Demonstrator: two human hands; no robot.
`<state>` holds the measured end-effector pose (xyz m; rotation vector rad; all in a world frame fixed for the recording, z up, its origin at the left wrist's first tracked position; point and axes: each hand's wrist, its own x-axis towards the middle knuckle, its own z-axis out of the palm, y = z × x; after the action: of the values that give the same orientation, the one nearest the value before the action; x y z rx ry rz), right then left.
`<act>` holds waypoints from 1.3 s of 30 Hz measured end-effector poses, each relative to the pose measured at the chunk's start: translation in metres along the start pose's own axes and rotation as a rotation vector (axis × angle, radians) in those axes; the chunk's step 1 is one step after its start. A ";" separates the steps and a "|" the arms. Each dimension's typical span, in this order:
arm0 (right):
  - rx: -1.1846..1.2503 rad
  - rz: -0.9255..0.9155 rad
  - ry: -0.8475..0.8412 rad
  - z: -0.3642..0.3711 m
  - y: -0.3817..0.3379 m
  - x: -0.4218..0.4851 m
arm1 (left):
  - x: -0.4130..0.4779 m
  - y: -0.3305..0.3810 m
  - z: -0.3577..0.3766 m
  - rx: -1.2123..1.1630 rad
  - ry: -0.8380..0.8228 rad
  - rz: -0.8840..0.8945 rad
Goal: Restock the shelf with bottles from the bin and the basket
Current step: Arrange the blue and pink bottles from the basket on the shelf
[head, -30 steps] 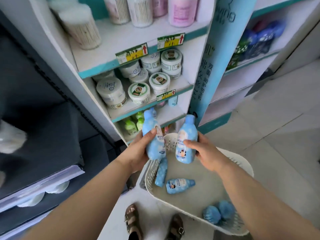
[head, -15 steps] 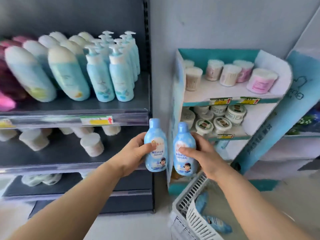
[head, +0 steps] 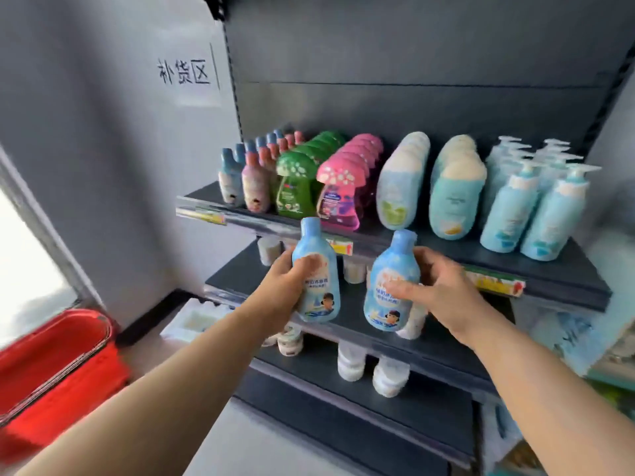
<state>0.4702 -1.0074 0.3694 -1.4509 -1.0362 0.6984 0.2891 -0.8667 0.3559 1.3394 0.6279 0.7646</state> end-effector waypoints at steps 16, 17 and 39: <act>-0.046 -0.329 -0.236 0.173 -0.102 0.206 | 0.123 0.116 -0.219 0.309 0.159 0.289; -0.035 -0.332 -0.244 0.176 -0.109 0.221 | 0.134 0.123 -0.227 0.318 0.152 0.301; -0.238 -0.282 0.113 0.244 -0.155 0.495 | 0.463 0.126 -0.337 0.360 -0.202 0.120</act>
<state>0.4370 -0.4653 0.5508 -1.4882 -1.2364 0.2938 0.2947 -0.2877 0.4483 1.7735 0.5432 0.6190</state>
